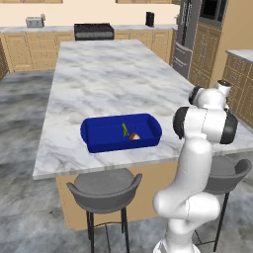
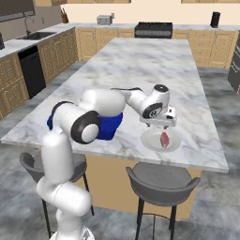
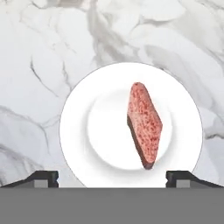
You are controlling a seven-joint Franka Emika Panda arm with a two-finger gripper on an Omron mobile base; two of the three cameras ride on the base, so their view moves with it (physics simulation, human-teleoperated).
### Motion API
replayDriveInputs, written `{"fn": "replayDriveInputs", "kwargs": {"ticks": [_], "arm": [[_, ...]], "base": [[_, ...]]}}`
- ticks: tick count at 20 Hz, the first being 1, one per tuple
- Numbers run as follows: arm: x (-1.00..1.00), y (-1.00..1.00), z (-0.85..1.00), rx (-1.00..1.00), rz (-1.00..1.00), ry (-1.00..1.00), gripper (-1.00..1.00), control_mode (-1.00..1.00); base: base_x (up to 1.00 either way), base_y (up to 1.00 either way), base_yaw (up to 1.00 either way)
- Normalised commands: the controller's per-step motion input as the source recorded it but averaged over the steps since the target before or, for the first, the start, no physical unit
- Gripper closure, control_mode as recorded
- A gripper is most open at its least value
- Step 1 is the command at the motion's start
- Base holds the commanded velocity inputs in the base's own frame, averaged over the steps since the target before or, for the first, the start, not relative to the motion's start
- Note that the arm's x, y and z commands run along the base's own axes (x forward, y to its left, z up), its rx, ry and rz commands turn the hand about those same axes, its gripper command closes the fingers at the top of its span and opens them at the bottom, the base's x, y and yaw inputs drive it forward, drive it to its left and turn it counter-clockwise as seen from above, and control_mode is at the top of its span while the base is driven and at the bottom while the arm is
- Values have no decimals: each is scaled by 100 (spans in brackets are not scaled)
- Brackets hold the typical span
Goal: Create a steak meal by picking up the steak and asparagus from the tray and placing them on the plate. Leave the mushroom on the tray.
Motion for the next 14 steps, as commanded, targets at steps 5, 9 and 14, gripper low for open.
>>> {"fn": "replayDriveInputs", "kwargs": {"ticks": [5, 9, 14], "arm": [[-19, 81, 98, 0, 0, -24, -100, -100], [-1, 97, 81, 0, 0, -11, -100, -100], [-2, 100, 32, 0, 0, 1, -100, -100]], "base": [[0, 0, 0], [0, 0, 0], [0, 0, 0]]}}
